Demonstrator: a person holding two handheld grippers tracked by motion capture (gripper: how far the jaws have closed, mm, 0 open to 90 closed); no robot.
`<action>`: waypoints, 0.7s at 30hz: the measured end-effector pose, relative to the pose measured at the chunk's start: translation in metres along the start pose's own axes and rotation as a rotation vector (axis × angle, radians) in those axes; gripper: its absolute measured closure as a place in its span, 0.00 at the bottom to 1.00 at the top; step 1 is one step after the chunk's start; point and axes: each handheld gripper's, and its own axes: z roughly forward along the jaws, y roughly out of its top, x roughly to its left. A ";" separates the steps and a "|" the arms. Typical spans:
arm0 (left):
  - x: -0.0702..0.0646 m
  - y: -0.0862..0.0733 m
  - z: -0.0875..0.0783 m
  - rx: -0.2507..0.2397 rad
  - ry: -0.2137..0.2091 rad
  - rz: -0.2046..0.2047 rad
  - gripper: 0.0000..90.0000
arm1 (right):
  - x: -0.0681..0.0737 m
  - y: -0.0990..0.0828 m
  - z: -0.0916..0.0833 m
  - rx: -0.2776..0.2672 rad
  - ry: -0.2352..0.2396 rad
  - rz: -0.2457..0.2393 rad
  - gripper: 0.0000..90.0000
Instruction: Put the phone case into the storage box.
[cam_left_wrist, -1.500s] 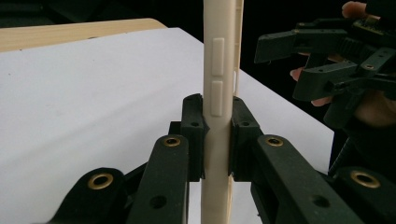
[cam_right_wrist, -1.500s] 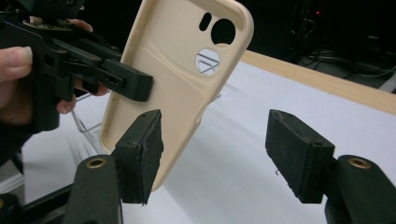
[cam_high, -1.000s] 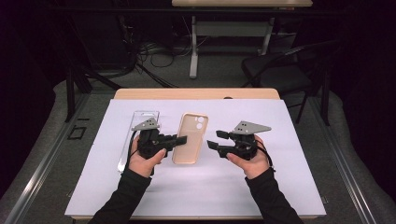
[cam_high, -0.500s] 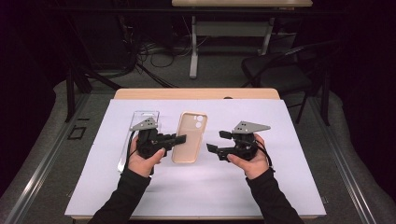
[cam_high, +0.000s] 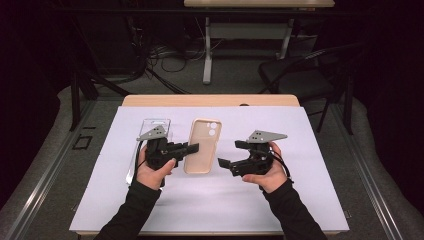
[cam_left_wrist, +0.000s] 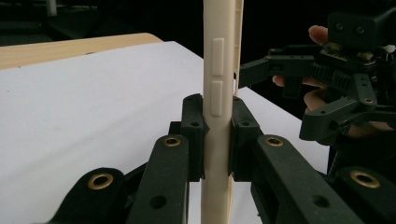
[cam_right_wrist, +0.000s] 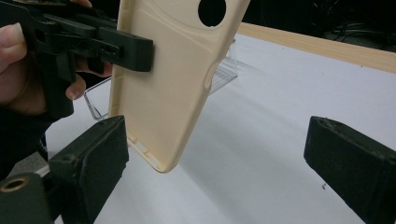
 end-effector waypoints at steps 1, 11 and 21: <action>0.000 0.000 0.000 -0.002 -0.001 0.000 0.90 | 0.000 0.000 0.000 0.001 0.005 0.000 0.07; -0.001 -0.001 0.001 -0.012 -0.023 -0.003 0.90 | 0.002 -0.001 0.004 0.035 0.003 -0.033 0.14; -0.004 -0.002 0.004 -0.022 -0.041 0.002 0.90 | 0.008 -0.006 0.013 0.055 0.022 -0.048 0.26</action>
